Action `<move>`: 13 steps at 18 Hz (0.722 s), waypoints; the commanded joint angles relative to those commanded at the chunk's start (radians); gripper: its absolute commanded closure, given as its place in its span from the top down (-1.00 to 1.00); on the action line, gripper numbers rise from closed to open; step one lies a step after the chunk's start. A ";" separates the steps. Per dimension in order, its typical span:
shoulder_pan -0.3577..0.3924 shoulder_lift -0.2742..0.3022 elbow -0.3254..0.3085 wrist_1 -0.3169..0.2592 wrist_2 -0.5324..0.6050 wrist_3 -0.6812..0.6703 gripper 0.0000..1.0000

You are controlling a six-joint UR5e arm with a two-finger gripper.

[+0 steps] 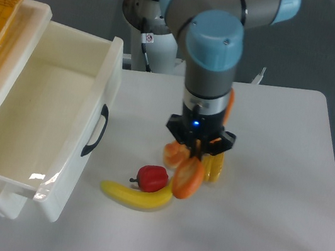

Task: Place the long bread in the upper white drawer
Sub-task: 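Carry the held bread loaf over the open white drawer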

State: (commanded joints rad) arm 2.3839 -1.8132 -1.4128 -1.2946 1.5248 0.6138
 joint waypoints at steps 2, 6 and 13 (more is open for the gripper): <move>-0.020 0.043 0.000 -0.005 -0.017 -0.012 -0.95; -0.055 0.118 0.005 -0.057 -0.051 -0.072 -0.95; -0.206 0.149 0.008 -0.058 -0.058 -0.308 -0.95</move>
State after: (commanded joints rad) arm 2.1784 -1.6644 -1.4051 -1.3530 1.4665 0.3056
